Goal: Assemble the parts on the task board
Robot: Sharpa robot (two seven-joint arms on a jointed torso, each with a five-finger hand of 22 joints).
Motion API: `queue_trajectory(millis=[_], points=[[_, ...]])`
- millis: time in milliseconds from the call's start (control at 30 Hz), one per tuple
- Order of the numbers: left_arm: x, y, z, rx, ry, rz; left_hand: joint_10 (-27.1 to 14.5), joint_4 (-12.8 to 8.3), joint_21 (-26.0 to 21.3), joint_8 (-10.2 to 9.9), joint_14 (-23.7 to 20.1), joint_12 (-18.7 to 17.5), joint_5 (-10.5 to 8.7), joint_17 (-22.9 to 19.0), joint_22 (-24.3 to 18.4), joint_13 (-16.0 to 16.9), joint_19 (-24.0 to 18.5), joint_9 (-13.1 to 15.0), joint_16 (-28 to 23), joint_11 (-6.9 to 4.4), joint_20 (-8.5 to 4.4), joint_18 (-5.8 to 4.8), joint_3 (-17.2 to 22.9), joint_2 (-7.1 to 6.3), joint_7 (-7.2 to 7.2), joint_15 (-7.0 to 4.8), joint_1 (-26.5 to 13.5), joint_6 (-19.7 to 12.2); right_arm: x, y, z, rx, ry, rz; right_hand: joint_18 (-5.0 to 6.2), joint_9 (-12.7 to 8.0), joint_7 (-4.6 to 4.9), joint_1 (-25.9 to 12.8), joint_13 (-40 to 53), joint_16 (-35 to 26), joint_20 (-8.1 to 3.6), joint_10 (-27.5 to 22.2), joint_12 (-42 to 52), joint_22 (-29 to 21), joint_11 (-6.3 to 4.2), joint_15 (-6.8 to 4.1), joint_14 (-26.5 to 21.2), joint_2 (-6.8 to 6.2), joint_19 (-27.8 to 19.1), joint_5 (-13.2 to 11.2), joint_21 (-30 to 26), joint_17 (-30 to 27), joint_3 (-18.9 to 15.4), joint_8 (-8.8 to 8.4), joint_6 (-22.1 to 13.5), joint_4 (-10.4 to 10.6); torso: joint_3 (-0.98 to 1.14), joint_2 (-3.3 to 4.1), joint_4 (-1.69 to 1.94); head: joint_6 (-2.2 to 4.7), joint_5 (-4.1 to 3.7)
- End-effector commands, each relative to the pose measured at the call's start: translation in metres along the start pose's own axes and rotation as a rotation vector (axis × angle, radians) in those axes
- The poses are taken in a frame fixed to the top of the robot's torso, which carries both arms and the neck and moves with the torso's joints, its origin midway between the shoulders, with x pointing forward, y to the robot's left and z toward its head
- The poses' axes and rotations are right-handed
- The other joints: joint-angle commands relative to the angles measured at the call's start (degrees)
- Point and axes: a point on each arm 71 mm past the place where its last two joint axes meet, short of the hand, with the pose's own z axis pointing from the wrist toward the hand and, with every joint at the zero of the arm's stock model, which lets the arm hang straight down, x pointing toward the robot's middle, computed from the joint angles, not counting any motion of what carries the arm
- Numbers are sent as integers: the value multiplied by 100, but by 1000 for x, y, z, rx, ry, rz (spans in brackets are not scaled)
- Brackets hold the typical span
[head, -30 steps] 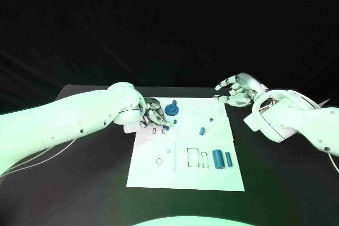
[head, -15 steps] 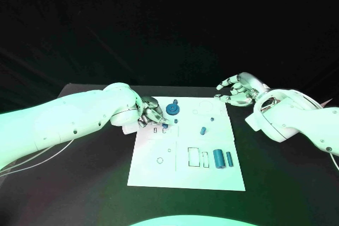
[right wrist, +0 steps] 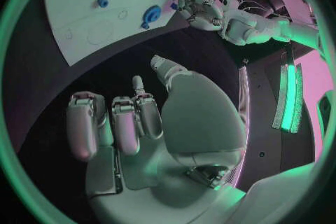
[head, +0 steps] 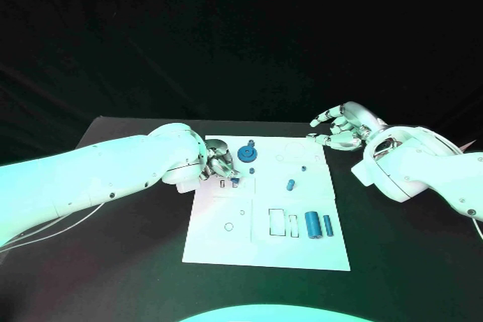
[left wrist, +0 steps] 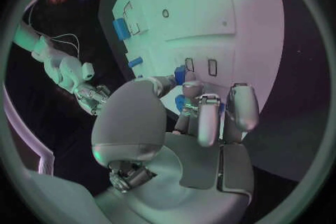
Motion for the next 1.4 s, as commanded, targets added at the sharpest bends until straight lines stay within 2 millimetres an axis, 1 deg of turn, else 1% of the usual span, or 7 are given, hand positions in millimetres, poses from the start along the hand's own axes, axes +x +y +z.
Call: queue_trajectory(millis=[33, 567, 733, 1033, 1067, 1133, 1400], points=[[0, -2, -1, 12, -26, 40, 56, -1097, 43, 26, 409, 38, 33, 1043, 28, 33, 64, 121, 36, -4, 5, -58, 1147, -20, -22, -55, -65, 25, 1, 1, 0, -5, 11, 4, 25, -1, -17, -71, 727, 36, 23, -43, -23, 1009, 2, 4, 598, 13, 164, 25, -19, 1510, 11, 37, 38, 25, 3, 1, 0, -15, 3], [7, 1, 1, 3, 3, 49, 101, -1130, 57, 31, 422, 63, 33, 1071, 61, 72, 93, 138, 50, -9, -1, -65, 1225, -51, -26, -60, -116, 50, 2, 0, 1, -3, 11, 11, 27, -2, -17, -80, 724, 36, 23, -45, -25, 1006, 2, 3, 598, 21, 161, 30, -24, 1510, 17, 39, 38, 36, -1, -1, -4, -47, 8], [8, 2, 3, -1, 3, 51, 127, -1135, 72, 33, 428, 83, 32, 1084, 100, 102, 125, 145, 57, -11, -3, -73, 1252, -53, -29, -62, -140, 59, 2, 0, 1, -3, 12, 12, 27, -2, -17, -80, 724, 36, 23, -45, -25, 1006, 2, 3, 598, 21, 161, 30, -24, 1510, 17, 39, 38, 36, 3, 0, -2, -38, 8], [10, 3, 5, -7, 4, 57, 139, -1139, 78, 35, 433, 92, 32, 1093, 116, 114, 138, 149, 62, -12, -4, -77, 1263, -55, -30, -63, -150, 64, 3, -1, 1, 0, 9, 13, 28, -3, -18, -88, 725, 36, 22, -43, -24, 1002, 1, 3, 598, 25, 157, 35, -32, 1510, 22, 41, 36, 45, 0, 2, -7, -35, 19], [10, 3, 5, -7, 6, 58, 139, -1139, 78, 35, 433, 92, 32, 1093, 116, 114, 138, 149, 62, -12, -4, -77, 1263, -55, -30, -63, -150, 64, 3, -1, 1, 0, 9, 13, 28, -3, -18, -88, 725, 36, 22, -43, -24, 1002, 1, 3, 598, 25, 157, 35, -32, 1510, 22, 41, 36, 45, 1, 1, -6, -52, 21], [11, 3, 5, -6, 10, 60, 139, -1139, 78, 35, 433, 92, 32, 1093, 116, 114, 138, 149, 62, -12, -4, -77, 1263, -55, -30, -63, -150, 64, 3, -1, 1, 1, 10, 13, 28, -3, -18, -88, 726, 36, 22, -43, -23, 1003, 1, 3, 598, 26, 158, 37, -31, 1510, 23, 41, 36, 45, 0, 0, -2, -57, 20], [13, 3, 5, -8, 28, 62, 149, -1133, 89, 38, 439, 95, 27, 1106, 143, 118, 161, 158, 69, -13, -6, -82, 1287, -54, -31, -65, -191, 71, 5, -2, 1, 2, 14, 13, 27, -3, -18, -89, 727, 36, 22, -41, -22, 1005, 1, 2, 598, 27, 160, 39, -28, 1510, 25, 41, 35, 47, 3, 0, 0, -62, 27]])
